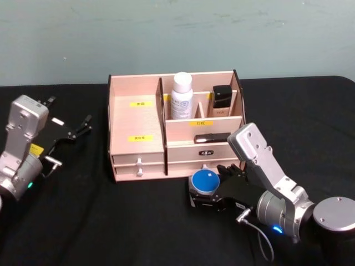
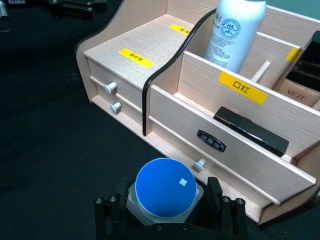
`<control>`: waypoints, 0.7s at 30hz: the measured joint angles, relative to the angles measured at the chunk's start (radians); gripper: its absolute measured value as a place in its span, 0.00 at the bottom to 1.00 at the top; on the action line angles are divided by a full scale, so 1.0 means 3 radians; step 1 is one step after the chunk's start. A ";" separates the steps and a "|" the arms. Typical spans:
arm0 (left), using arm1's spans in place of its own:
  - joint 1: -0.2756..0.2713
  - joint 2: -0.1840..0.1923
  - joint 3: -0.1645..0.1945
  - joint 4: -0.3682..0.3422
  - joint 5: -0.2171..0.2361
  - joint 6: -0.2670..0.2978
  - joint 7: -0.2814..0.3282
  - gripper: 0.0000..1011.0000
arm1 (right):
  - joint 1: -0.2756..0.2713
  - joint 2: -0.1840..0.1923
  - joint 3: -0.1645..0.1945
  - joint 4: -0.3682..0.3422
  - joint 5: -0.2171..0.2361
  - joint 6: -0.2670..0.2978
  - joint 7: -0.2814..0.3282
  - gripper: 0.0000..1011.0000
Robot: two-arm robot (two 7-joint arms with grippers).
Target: Pick up the facial cleanser and watermelon frost from the table and place them into the tiered storage box.
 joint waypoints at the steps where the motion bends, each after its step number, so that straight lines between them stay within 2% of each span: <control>1: 0.0000 0.0000 0.0000 0.0000 0.0000 0.0000 0.0000 1.00 | 0.0005 -0.0005 0.0000 0.0006 -0.0003 -0.0002 0.0005 0.99; 21: 0.0000 0.0000 0.0000 0.0000 0.0000 0.0000 0.0000 1.00 | 0.0060 -0.0050 -0.0006 0.0091 -0.0035 -0.0014 0.0073 0.99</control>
